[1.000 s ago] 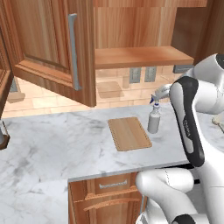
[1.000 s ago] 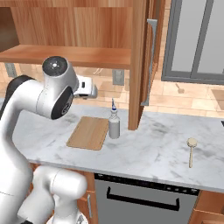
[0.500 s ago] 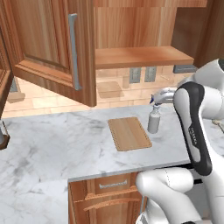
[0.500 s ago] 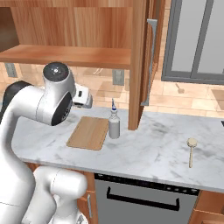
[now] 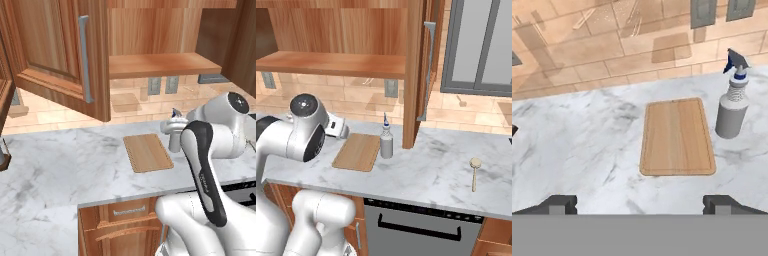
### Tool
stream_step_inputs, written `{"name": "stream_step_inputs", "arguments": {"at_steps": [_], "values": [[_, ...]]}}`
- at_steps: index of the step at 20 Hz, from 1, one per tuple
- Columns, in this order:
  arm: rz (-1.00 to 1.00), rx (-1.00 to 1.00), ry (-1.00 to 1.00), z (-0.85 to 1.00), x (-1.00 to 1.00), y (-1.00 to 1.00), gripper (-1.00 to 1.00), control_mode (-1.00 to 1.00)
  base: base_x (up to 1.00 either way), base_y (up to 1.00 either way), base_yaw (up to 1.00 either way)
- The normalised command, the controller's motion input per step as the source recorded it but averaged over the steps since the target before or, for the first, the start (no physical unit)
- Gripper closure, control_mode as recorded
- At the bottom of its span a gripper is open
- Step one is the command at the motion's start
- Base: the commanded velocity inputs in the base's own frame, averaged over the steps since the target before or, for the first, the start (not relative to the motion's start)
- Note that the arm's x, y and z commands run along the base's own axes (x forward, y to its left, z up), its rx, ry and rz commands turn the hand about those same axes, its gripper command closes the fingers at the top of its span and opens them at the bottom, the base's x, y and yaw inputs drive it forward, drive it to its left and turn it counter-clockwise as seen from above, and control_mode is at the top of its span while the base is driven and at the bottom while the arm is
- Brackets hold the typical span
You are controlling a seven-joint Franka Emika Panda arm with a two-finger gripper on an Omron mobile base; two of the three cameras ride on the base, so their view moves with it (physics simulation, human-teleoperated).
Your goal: Grab the spray bottle from the cabinet, then place it next to the cutting board for sanitizing. Then grab the dish brush from the countertop next to the sink and place it next to the cutting board.
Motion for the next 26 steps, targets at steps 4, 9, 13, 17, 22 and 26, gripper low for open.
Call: {"name": "stream_step_inputs", "arguments": {"at_steps": [4,9,13,17,22,26], "values": [[-0.02,0.01,0.00,-0.15,-0.24,0.08,-1.00,1.00,-0.50,0.00,-0.03],[0.00,0.00,0.00,0.00,0.00,0.00,-1.00,1.00,-0.96,-0.20,-0.12],[0.00,0.00,0.00,0.00,0.00,0.00,-1.00,1.00,-0.42,-0.85,-0.15],[0.00,0.00,0.00,0.00,0.00,0.00,-1.00,1.00,0.02,-1.00,-0.10],[0.00,0.00,0.00,0.00,0.00,0.00,-1.00,1.00,0.38,-1.00,-0.04],[0.00,0.00,0.00,0.00,0.00,0.00,-1.00,1.00,0.60,-0.84,-0.01]]}}
